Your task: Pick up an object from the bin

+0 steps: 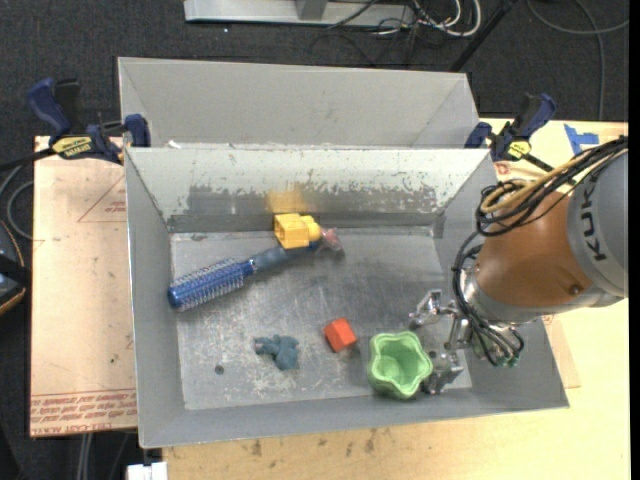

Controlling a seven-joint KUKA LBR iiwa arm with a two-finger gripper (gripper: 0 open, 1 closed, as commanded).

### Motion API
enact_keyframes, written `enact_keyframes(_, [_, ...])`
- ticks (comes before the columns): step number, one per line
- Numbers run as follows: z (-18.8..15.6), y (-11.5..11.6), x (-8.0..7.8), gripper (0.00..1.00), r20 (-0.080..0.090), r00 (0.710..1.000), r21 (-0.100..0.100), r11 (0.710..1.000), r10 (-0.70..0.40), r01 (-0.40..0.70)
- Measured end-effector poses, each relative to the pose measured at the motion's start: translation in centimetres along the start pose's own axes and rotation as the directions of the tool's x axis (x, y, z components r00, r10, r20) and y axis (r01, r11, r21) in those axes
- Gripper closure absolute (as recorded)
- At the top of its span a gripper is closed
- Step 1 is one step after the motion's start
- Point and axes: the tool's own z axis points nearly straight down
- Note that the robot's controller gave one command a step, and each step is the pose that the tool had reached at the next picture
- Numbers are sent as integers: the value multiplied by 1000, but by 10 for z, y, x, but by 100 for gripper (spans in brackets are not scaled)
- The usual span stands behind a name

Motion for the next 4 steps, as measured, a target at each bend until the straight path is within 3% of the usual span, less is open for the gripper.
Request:
enact_keyframes(1, [-6, 78, -19, 0, 1, 1000, -3, 1000, 5, -5])
enact_keyframes(2, [-21, 131, -12, 0, -2, 999, -2, 999, 42, -42])
enact_keyframes(3, [2, 179, -13, 0, 8, 1000, 3, 1000, 16, -16])
enact_keyframes(4, [2, 247, -23, 0, 8, 997, 1, 997, -79, 79])
